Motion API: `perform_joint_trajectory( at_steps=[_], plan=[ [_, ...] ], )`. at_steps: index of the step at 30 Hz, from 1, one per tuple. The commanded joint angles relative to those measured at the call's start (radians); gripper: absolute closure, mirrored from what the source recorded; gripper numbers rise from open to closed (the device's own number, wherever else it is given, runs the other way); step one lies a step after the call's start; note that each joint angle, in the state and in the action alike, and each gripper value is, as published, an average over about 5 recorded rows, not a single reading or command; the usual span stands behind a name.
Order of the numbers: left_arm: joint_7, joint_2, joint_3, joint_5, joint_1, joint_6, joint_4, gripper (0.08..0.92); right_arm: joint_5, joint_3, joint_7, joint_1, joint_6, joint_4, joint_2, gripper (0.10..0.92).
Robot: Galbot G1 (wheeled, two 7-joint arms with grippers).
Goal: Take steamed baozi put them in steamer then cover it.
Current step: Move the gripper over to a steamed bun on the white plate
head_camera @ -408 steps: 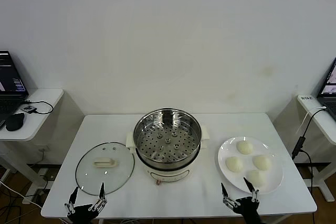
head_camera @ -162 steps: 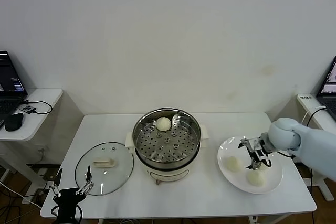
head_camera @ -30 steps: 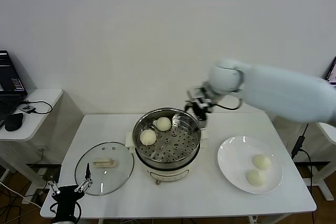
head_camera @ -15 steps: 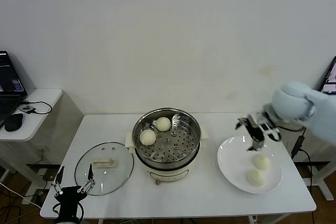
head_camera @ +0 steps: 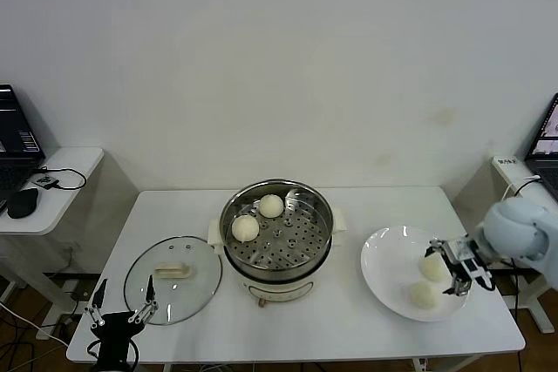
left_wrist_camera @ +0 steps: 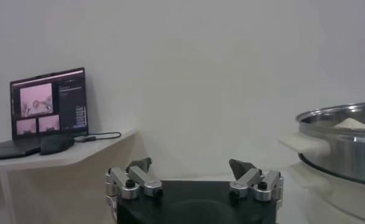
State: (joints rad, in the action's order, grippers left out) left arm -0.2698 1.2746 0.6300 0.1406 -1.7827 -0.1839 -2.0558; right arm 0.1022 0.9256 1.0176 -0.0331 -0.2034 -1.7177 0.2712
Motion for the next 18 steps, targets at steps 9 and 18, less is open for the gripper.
perform_joint_trajectory(
  at_steps=[9, 18],
  plan=[
    [-0.001, 0.005, 0.011, -0.001, -0.007, 0.000, 0.005, 0.177, 0.069, -0.200, -0.034, 0.289, 0.002, 0.127, 0.108, 0.203],
    [-0.002, 0.010, 0.012, -0.001, -0.004, -0.001, 0.012, 0.177, 0.085, -0.202, -0.031, 0.300, 0.000, 0.174, 0.130, 0.210]
  ],
)
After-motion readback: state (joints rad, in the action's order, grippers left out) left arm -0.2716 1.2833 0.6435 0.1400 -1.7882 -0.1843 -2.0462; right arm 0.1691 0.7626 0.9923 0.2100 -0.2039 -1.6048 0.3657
